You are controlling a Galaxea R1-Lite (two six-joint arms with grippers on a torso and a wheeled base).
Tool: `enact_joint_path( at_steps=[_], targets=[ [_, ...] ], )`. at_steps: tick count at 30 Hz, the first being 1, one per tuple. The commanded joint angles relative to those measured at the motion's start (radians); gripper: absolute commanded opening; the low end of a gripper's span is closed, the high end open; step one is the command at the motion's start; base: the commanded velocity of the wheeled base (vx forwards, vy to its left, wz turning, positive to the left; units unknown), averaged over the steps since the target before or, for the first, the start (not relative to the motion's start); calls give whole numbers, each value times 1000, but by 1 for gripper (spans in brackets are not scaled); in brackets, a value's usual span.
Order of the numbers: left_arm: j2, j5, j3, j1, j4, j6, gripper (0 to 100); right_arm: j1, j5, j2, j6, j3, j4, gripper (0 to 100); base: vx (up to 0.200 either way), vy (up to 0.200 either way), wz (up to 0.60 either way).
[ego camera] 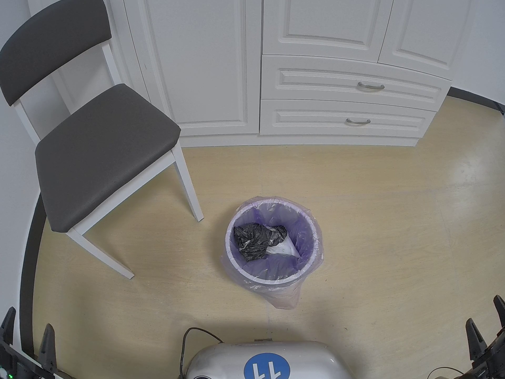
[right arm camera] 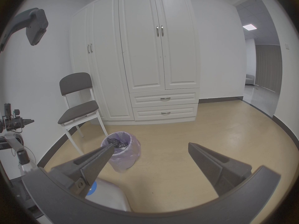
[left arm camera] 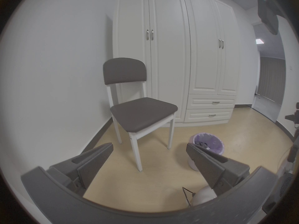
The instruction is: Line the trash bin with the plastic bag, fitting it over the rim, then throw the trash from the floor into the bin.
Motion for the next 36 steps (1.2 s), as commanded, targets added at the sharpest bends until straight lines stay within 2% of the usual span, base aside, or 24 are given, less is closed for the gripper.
enact_joint_path(
  at_steps=[1, 5, 10, 12, 19, 22, 28, 31, 36],
  targets=[
    [-10, -73, 8, 0, 62, 15, 100, 0, 34, -12, -7, 18, 0, 100, 0, 0, 0],
    [-10, -75, 10, 0, 56, 24, 100, 0, 42, -12, -7, 18, 0, 100, 0, 0, 0],
    [-10, -75, 10, 0, 56, 24, 100, 0, 136, -12, -26, 18, -3, 100, 0, 0, 0],
    [-10, -75, 10, 0, 56, 24, 100, 0, 146, -12, -63, 18, -5, 100, 0, 0, 0],
    [-11, -75, 10, 0, 54, 24, 100, 0, 196, -12, -90, 18, -14, 100, 0, 0, 0],
    [-11, -75, 10, 0, 54, 24, 100, 2, 188, -12, -89, 18, -14, 100, 0, 0, 0],
    [-10, -75, 13, 0, 50, 24, 100, 2, 56, -12, 17, 18, -10, 100, 0, 0, 0],
    [-10, -75, 13, 0, 50, 24, 100, 0, 31, -12, 53, 18, -13, 100, 0, 0, 0],
    [-10, -75, 13, 0, 50, 24, 100, 0, 45, -12, 49, 18, -11, 100, 0, 0, 0]
  ],
)
